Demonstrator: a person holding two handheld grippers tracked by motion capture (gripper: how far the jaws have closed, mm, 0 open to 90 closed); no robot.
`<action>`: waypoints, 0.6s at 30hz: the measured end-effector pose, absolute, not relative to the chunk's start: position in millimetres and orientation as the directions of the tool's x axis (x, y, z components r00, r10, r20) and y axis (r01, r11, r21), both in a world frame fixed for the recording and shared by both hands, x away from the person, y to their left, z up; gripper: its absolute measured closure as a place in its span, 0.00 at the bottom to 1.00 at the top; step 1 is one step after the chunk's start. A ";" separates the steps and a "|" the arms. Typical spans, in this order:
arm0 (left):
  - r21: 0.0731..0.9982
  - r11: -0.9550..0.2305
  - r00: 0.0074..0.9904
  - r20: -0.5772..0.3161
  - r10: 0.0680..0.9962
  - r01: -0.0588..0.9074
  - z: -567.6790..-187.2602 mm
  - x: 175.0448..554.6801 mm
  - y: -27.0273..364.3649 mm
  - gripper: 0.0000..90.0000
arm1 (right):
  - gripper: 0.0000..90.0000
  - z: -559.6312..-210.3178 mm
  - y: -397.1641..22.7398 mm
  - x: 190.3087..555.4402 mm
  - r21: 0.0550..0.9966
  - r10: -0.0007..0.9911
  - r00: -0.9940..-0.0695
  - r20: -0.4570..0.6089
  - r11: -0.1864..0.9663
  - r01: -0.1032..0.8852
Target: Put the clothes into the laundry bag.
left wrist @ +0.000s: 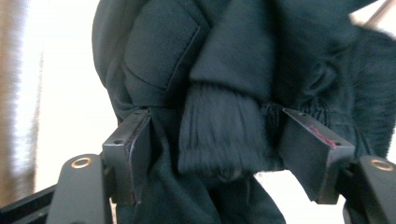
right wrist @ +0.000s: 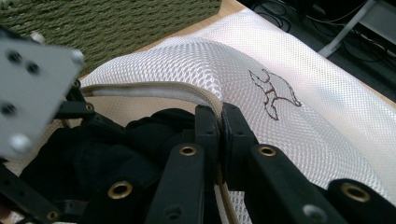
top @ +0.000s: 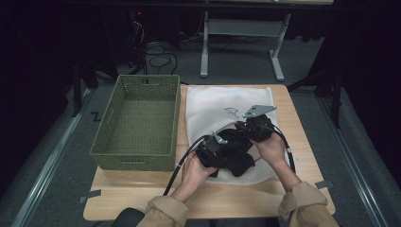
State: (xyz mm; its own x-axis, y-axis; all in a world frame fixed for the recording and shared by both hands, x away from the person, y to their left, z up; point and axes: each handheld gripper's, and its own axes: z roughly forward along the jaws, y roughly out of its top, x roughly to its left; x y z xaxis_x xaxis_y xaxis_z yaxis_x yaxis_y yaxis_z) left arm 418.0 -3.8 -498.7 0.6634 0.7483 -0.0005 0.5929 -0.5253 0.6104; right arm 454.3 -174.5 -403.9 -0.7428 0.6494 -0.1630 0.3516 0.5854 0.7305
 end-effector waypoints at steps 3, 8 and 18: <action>0.603 -0.540 0.663 0.024 0.749 0.588 -502.0 418.9 -6.4 0.41 | 0.98 -404.3 -174.0 454.4 0.730 0.648 -0.744 -0.160 0.585 0.353; 0.605 -0.545 0.671 0.023 0.741 0.581 -498.9 420.1 -4.0 0.67 | 0.98 -405.3 -173.6 454.1 0.731 0.651 -0.743 -0.158 0.582 0.355; 0.626 -0.458 0.658 -0.119 0.743 0.631 -491.8 426.8 5.0 0.82 | 0.98 -404.2 -174.8 454.9 0.730 0.648 -0.745 -0.160 0.585 0.353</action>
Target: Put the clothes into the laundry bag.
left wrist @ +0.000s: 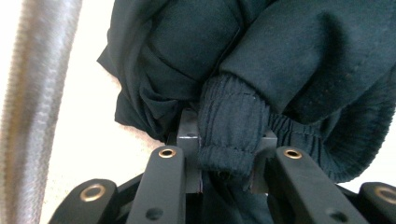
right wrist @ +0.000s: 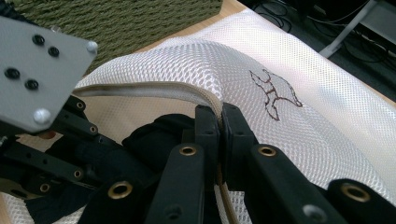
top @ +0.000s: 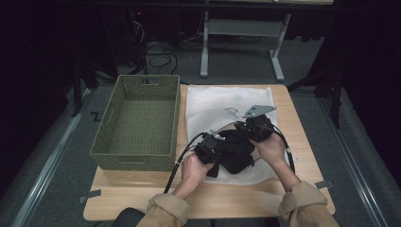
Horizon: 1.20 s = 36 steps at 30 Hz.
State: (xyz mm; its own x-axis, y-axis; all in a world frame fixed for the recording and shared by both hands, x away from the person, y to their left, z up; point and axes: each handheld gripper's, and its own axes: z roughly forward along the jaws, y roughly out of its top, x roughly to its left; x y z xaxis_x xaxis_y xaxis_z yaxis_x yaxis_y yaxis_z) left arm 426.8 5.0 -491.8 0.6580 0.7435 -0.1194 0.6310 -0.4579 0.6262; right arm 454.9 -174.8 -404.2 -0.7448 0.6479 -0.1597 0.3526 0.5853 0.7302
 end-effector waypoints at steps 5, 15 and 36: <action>0.654 -0.431 0.661 -0.143 0.737 0.621 -481.9 427.8 3.5 0.83 | 0.98 -402.8 -176.7 454.5 0.736 0.651 -0.743 -0.156 0.578 0.352; 0.683 -0.367 0.625 -0.169 0.762 0.632 -467.5 439.4 -8.0 0.83 | 0.98 -395.4 -179.2 451.5 0.746 0.646 -0.747 -0.158 0.573 0.338; 0.688 -0.364 0.550 -0.060 0.833 0.628 -484.3 456.7 -15.8 0.78 | 0.98 -398.6 -180.4 448.8 0.741 0.641 -0.751 -0.157 0.579 0.339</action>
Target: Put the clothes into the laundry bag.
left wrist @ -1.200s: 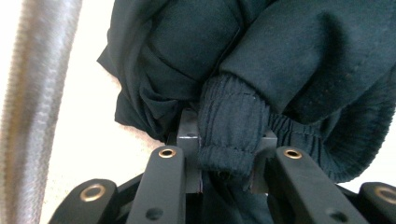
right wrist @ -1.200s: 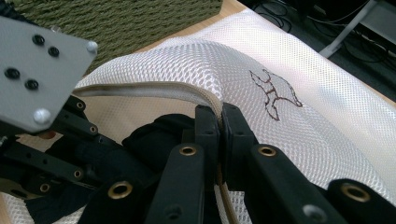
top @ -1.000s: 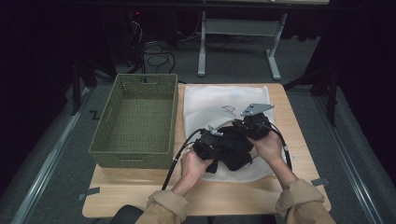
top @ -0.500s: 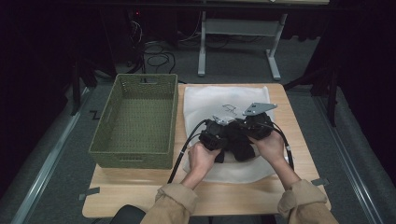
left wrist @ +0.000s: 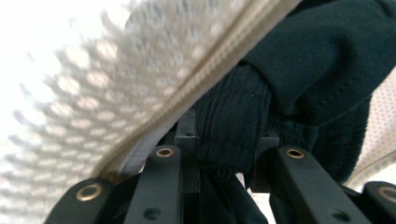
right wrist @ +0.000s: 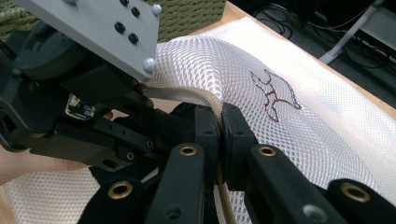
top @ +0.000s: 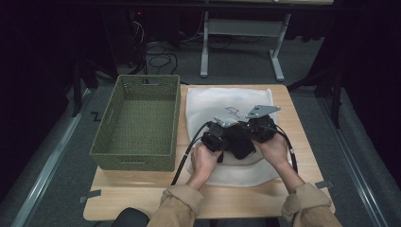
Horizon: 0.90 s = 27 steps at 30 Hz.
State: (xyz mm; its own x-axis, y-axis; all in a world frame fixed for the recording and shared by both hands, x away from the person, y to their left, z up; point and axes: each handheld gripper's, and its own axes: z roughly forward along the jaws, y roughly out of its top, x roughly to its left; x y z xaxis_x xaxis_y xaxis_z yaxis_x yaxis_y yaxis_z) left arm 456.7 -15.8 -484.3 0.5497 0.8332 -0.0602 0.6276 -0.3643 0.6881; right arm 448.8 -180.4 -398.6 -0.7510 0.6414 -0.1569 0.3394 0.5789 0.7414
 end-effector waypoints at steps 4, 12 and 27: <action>0.690 -0.370 0.546 -0.044 0.837 0.622 -485.9 455.7 -12.9 0.71 | 0.98 -400.6 -182.2 450.9 0.742 0.642 -0.750 -0.157 0.578 0.340; 0.702 -0.383 0.571 -0.042 0.820 0.600 -479.9 446.9 -9.3 0.50 | 0.98 -399.8 -181.7 450.1 0.745 0.643 -0.750 -0.156 0.575 0.338; 0.637 -0.417 0.590 -0.074 0.804 0.648 -483.8 431.5 5.2 0.45 | 0.98 -400.5 -177.4 448.8 0.738 0.643 -0.748 -0.163 0.583 0.340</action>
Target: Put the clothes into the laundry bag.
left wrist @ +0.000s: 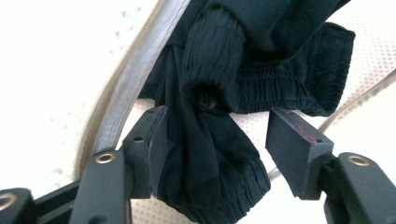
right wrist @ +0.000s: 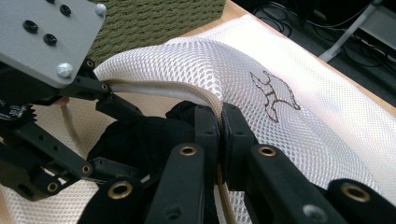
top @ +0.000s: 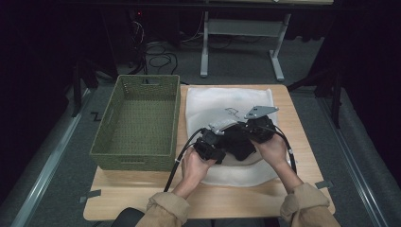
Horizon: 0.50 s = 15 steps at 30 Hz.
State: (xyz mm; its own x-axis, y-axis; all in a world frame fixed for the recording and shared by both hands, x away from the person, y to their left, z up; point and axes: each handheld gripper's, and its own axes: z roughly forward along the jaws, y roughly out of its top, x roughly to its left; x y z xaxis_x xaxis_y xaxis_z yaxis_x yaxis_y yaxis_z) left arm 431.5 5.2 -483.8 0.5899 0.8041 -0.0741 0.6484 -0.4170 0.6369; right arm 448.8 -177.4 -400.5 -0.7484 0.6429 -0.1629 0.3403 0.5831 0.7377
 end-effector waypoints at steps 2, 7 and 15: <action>0.624 -0.425 0.594 -0.079 0.801 0.656 -488.4 431.7 2.7 0.47 | 0.98 -400.9 -177.5 449.0 0.738 0.641 -0.749 -0.167 0.585 0.337; 0.593 -0.423 0.583 -0.098 0.807 0.685 -496.8 437.1 -1.1 0.58 | 0.98 -401.0 -177.4 449.1 0.737 0.641 -0.749 -0.169 0.587 0.336; 0.595 -0.399 0.572 -0.127 0.810 0.698 -505.7 442.7 -6.2 0.89 | 0.98 -401.3 -178.0 447.9 0.740 0.640 -0.750 -0.167 0.584 0.334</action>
